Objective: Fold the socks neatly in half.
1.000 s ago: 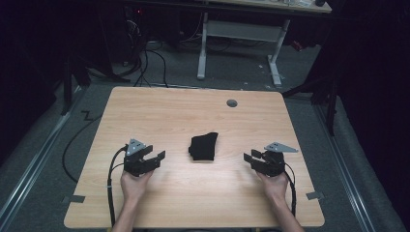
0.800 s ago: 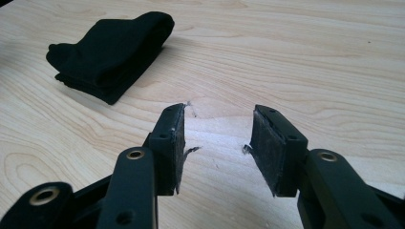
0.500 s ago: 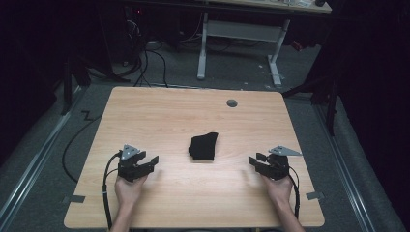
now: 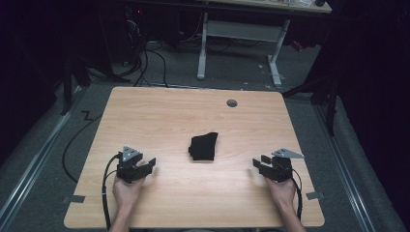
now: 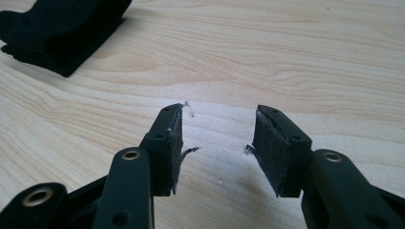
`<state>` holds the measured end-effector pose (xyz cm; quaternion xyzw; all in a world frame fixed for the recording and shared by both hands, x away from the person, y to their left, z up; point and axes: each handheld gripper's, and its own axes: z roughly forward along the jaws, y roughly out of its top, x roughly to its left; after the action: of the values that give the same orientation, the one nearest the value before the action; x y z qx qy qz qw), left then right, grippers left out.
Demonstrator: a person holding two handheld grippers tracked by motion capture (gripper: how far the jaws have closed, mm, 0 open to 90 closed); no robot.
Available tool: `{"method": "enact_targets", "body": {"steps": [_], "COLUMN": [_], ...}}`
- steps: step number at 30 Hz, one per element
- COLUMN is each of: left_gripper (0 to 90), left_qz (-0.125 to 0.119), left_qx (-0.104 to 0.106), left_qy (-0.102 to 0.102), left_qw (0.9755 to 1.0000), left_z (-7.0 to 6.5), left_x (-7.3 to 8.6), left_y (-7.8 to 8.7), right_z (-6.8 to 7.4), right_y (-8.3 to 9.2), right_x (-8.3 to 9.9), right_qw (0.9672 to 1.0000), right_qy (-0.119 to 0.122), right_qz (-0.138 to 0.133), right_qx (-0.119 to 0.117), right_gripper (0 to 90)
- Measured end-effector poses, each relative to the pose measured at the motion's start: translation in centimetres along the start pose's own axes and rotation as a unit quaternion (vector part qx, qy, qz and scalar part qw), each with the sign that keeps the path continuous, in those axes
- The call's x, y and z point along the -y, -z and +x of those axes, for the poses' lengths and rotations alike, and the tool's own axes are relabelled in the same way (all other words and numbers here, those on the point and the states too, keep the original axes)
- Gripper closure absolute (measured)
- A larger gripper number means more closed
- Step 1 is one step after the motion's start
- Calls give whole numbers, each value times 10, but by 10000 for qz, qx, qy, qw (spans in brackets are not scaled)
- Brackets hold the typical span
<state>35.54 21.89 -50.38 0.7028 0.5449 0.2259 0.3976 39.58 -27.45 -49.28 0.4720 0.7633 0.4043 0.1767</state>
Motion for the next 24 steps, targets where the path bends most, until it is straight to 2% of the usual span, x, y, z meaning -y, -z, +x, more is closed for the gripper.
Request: {"method": "enact_targets", "body": {"steps": [4, 7, 17, 24], "left_gripper": [405, 405, 402, 390], "left_qz": [51, 89, 136, 206], "left_qx": [-74, -143, -317, -361], "left_qy": [9, -2, -66, -72], "left_qw": [10000, 9999, 9994, 9991], "left_z": [2, 3, 3, 4], "left_x": [2, 2, 1, 1], "left_y": [-2, -4, -4, -6], "right_z": [-3, -3, -7, -9], "right_y": [-1, 0, -3, -6], "right_x": [2, 3, 4, 5], "right_qw": [10000, 9997, 9990, 9979], "right_qy": [-12, 69, 86, 130], "right_qz": [52, 95, 193, 286], "right_qx": [45, 194, 403, 558], "right_gripper": [524, 522, 511, 496]}}
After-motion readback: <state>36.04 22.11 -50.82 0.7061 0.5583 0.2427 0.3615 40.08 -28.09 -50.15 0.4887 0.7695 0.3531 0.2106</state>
